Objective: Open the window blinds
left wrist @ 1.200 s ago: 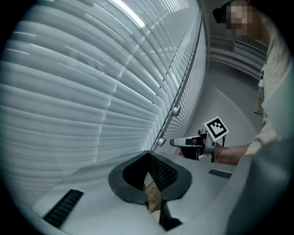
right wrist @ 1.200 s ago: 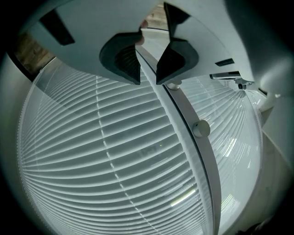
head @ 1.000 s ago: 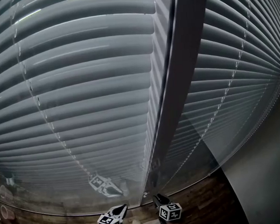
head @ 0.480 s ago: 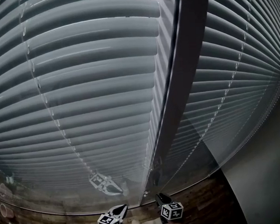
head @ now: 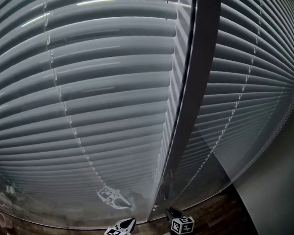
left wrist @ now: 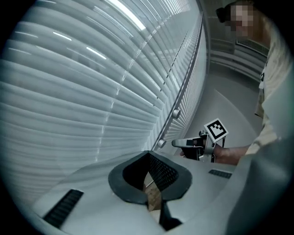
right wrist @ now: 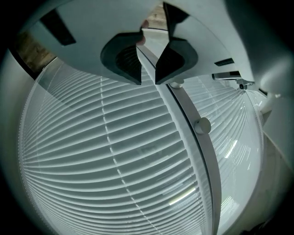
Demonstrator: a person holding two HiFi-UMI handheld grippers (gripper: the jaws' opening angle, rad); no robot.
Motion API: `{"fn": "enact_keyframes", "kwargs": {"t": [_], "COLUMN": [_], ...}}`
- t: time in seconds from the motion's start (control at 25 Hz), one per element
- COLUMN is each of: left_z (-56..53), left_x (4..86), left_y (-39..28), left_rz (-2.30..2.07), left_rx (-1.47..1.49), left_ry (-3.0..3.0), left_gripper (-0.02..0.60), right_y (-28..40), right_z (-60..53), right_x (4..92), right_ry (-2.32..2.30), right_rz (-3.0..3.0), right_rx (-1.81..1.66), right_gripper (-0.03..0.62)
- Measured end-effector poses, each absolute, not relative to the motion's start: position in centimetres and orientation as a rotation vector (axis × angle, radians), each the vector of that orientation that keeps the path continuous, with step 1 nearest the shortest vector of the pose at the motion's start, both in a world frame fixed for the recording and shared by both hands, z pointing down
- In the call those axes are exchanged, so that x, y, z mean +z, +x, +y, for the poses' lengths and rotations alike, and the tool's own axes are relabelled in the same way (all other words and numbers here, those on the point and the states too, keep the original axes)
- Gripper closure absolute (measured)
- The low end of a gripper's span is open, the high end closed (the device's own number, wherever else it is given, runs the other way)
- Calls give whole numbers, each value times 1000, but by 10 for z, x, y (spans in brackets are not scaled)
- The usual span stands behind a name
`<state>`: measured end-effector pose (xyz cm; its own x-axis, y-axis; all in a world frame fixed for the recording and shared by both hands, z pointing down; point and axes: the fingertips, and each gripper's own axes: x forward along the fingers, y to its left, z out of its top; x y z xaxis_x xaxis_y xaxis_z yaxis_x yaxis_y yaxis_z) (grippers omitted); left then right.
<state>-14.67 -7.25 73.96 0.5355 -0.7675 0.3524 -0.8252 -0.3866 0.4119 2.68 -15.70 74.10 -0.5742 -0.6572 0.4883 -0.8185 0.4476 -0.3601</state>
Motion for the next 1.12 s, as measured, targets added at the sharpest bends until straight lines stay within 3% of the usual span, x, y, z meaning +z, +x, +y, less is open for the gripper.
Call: {"fn": "enact_keyframes", "kwargs": {"t": [1.12], "left_z": [-65], "left_x": [746], "left_y": [-142], "left_rz": [-1236], "left_rx": [176], "left_ry": [2226], "left_gripper": [571], "right_y": [14], "right_z": [-135], "right_x": [746], "right_ry": [1218], "right_rz": [-2418], "right_rx": [855], "right_gripper": [493]}}
